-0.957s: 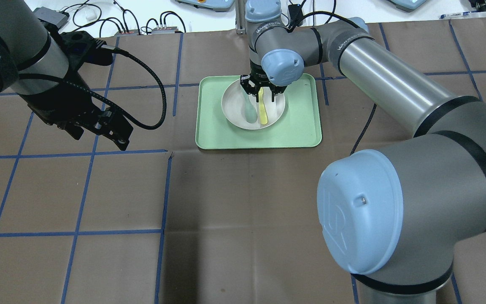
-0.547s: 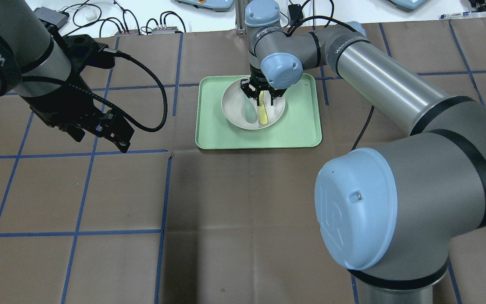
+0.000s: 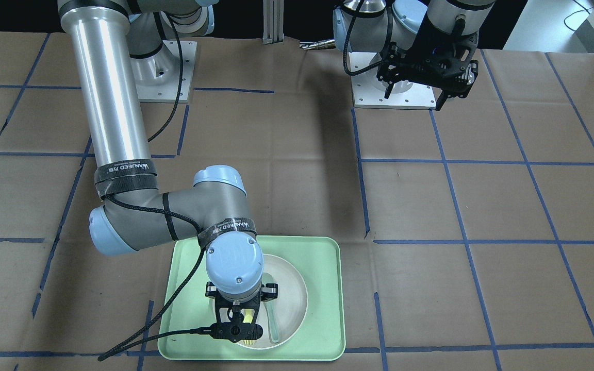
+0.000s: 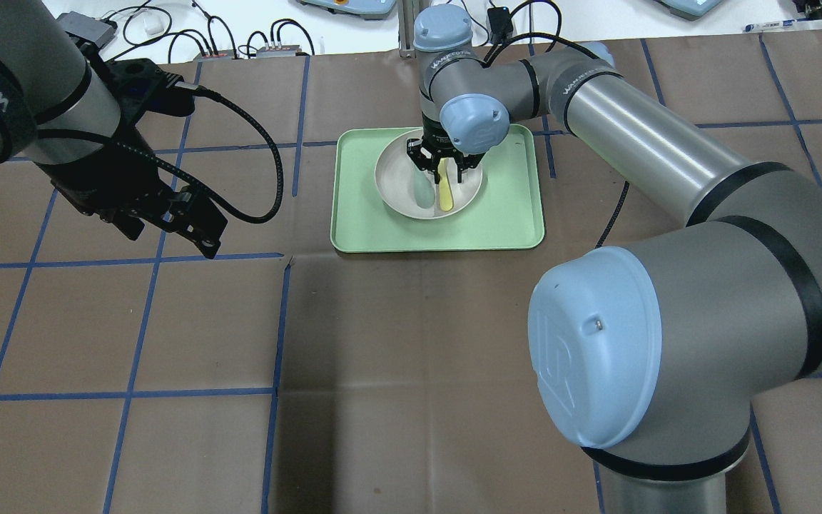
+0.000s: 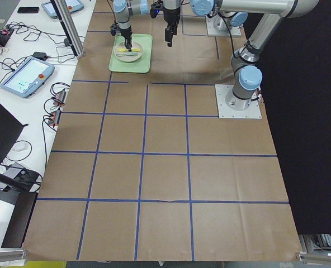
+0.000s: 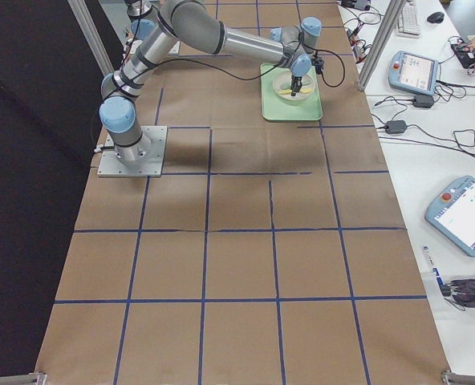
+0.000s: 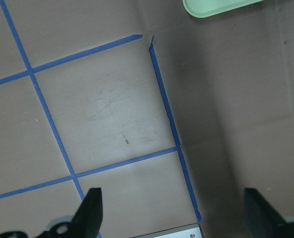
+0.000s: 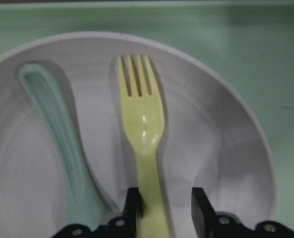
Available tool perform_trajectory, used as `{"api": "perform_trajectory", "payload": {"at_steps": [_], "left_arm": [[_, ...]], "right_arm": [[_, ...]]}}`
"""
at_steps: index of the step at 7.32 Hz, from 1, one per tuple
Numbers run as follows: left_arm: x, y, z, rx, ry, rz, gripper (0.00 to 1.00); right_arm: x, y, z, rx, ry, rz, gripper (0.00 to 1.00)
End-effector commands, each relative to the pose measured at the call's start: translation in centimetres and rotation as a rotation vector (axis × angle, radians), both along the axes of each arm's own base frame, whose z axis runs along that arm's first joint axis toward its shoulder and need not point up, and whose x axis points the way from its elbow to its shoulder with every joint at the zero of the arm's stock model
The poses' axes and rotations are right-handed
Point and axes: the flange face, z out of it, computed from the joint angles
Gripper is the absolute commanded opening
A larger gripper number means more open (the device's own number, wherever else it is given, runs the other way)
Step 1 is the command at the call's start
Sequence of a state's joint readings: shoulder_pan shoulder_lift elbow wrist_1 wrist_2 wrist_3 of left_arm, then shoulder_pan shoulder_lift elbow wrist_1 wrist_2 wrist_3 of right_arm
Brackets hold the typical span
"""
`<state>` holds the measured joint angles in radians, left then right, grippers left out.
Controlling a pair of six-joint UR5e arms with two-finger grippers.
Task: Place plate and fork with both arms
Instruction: 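Lift the yellow fork out of the plate with the right gripper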
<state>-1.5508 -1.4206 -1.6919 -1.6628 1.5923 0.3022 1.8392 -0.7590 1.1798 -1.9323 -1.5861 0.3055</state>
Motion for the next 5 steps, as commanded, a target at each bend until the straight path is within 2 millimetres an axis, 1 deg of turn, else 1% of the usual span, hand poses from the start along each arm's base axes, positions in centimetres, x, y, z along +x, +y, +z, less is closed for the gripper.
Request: {"api": "perform_trajectory", "payload": {"at_steps": [1, 2, 3, 4, 5], "left_arm": [[0.00, 0.01, 0.00, 0.000, 0.000, 0.000, 1.00], [0.00, 0.01, 0.00, 0.000, 0.000, 0.000, 1.00], [0.00, 0.01, 0.00, 0.000, 0.000, 0.000, 1.00], [0.00, 0.01, 0.00, 0.000, 0.000, 0.000, 1.00], [0.00, -0.04, -0.06, 0.001, 0.000, 0.000, 1.00]], "right_arm": [[0.01, -0.03, -0.03, 0.001, 0.000, 0.000, 0.29], [0.02, -0.03, 0.09, -0.001, -0.001, -0.004, 0.20], [0.05, -0.01, 0.20, -0.001, -0.005, -0.005, 0.13], [0.08, -0.04, 0.39, -0.004, -0.007, -0.009, 0.05], [-0.02, -0.13, 0.57, -0.007, -0.008, -0.012, 0.02]]}}
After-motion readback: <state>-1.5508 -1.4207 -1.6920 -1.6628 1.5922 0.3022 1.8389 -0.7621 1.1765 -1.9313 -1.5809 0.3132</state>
